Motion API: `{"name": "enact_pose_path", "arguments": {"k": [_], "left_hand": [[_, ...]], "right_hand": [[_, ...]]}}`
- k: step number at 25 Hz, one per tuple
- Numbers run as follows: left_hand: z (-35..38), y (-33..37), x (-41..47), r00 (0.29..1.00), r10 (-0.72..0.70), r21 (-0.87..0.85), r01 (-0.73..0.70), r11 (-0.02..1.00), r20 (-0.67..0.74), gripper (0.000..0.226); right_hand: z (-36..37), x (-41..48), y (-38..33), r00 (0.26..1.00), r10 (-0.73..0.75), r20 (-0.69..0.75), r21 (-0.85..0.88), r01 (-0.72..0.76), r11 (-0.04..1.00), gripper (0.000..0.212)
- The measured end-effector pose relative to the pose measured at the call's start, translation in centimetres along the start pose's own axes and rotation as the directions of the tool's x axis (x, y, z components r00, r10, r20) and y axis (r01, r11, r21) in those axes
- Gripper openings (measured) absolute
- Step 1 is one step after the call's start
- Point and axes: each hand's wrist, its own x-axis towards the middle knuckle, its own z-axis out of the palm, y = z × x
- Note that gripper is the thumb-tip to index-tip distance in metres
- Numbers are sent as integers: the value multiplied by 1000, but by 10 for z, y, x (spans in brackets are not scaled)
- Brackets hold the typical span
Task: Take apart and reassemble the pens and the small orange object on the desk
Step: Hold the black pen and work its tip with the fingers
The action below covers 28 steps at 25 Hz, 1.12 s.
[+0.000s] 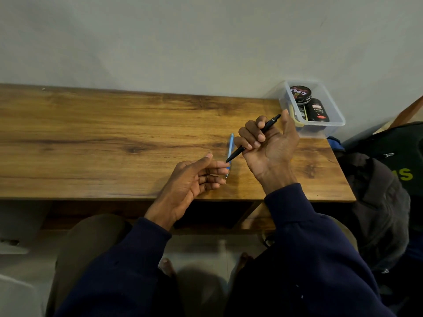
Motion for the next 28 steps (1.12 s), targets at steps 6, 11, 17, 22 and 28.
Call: {"name": "enact_pose_path", "arguments": {"k": [6,11,17,22,28], "left_hand": [[0,0,1,1000,-8,0,8,1000,-1,42],[-1,-1,1,1000,-3,0,3,1000,1,39],[-2,-2,2,1000,-6,0,6,1000,8,41],[-1,-2,3,1000,-2,4,2,1000,11,42],[-1,-2,2,1000,6,-6,-6,1000,16,40]], "right_hand": [[0,0,-1,1000,-10,-11,9,10,1000,56],[0,0,-3,998,-48,-45,4,48,999,52],[0,0,-2,996,-59,-67,24,61,998,52],[-1,1,-4,995,-57,-79,19,59,998,54],[-3,1,-3,995,-64,-73,30,66,997,53]]}}
